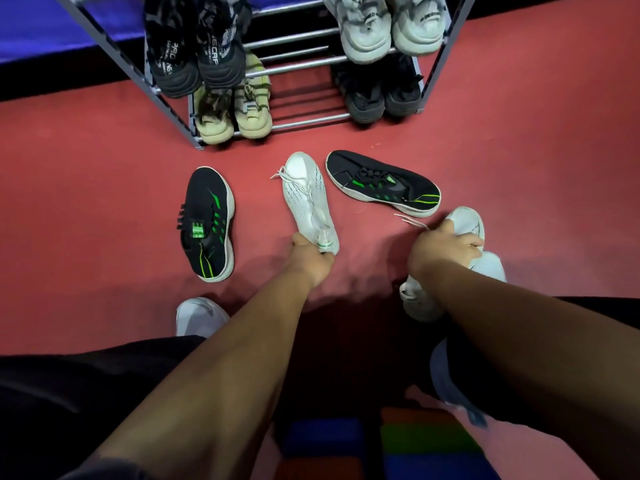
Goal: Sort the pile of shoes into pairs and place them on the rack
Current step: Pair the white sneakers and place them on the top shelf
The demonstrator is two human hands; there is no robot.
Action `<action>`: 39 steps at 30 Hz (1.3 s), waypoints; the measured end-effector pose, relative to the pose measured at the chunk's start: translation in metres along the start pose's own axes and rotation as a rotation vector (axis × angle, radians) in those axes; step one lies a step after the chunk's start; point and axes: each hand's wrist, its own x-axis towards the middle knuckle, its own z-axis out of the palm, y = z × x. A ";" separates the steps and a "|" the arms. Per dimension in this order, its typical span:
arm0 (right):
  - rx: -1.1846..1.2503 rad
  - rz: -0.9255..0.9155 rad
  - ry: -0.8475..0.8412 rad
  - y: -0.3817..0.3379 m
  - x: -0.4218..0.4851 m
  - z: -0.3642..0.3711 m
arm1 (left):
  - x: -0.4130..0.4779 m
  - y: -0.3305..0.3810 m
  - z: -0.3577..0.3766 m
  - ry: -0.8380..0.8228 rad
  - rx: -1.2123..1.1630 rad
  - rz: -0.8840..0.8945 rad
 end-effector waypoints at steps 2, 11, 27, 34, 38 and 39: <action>0.180 -0.035 0.045 0.000 -0.011 -0.007 | 0.004 -0.002 -0.004 0.017 -0.003 -0.002; 0.412 -0.466 0.232 -0.063 -0.085 -0.033 | 0.014 -0.017 -0.013 0.074 0.142 0.247; 0.301 -0.388 0.186 -0.074 -0.044 -0.012 | 0.007 -0.038 -0.038 0.237 0.408 0.069; 0.204 -0.344 0.179 -0.080 -0.042 0.016 | 0.014 -0.028 -0.009 0.190 0.253 0.075; 0.324 -0.391 0.149 -0.074 -0.029 0.016 | 0.022 -0.034 -0.002 0.212 0.268 0.074; 0.350 -0.404 0.162 -0.072 -0.027 0.016 | 0.023 -0.038 -0.001 0.238 0.320 0.109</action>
